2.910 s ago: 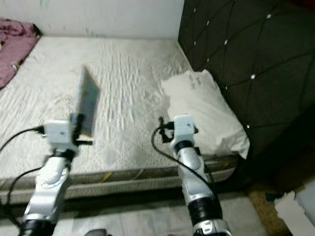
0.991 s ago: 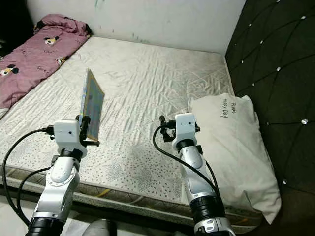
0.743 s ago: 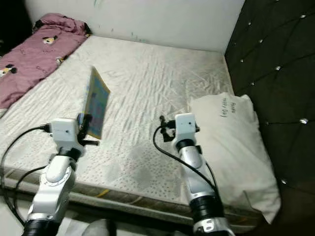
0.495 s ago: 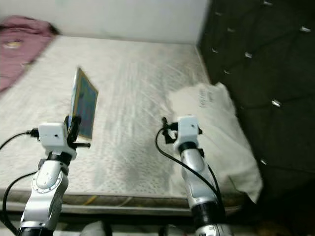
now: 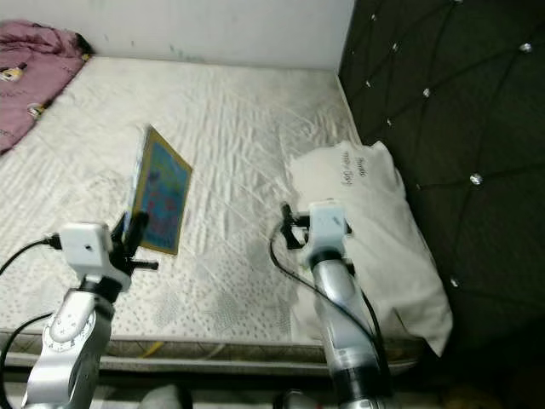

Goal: Clean up the room

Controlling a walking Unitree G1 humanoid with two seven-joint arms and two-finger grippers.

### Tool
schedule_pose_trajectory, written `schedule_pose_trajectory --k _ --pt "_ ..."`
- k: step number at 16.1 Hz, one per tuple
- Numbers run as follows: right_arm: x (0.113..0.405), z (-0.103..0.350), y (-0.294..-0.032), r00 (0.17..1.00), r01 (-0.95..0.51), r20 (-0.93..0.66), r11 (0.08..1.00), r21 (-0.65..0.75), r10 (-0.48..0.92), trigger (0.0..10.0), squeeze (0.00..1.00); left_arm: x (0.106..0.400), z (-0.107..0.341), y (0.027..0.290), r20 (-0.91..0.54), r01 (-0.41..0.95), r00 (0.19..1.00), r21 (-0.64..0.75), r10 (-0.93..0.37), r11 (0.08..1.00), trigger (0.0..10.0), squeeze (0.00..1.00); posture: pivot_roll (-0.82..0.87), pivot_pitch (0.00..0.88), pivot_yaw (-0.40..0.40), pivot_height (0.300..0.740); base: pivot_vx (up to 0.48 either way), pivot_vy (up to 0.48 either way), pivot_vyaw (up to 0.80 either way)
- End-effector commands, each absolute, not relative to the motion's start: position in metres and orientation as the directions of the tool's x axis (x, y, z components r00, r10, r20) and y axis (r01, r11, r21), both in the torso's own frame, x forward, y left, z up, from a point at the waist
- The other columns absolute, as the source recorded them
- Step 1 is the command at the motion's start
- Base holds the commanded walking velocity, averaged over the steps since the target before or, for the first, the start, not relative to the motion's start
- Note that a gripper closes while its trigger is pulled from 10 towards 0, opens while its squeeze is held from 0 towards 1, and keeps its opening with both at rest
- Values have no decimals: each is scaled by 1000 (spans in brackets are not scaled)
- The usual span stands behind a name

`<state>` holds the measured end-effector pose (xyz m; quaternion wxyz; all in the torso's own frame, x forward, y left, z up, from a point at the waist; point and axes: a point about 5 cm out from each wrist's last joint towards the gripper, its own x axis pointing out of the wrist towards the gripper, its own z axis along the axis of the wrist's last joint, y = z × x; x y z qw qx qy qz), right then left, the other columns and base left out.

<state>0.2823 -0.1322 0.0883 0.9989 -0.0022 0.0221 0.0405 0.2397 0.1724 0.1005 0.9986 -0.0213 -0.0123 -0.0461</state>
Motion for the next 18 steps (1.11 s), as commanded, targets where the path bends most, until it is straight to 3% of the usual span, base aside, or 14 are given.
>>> schedule_pose_trajectory --k 1,4,6,18 --pt "280 91 -141 997 -46 -55 999 27 48 10000 0 238 107 172 33 83 996 -3 -83 997 10000 0 104 66 -19 740 0 0 -800" --pt "281 90 -134 996 -72 -49 997 0 72 10000 0 237 110 181 56 15 998 74 -19 997 10000 0 109 83 -23 740 0 0 -800" --pt "281 93 -134 996 -71 -54 997 7 71 10000 0 238 109 184 43 -4 999 128 -1 992 10000 0 99 100 -34 740 0 0 0" --pt "284 96 -129 992 -115 -56 993 -4 114 10000 0 243 111 178 61 -11 998 100 5 995 10000 0 100 115 -48 740 0 0 0"
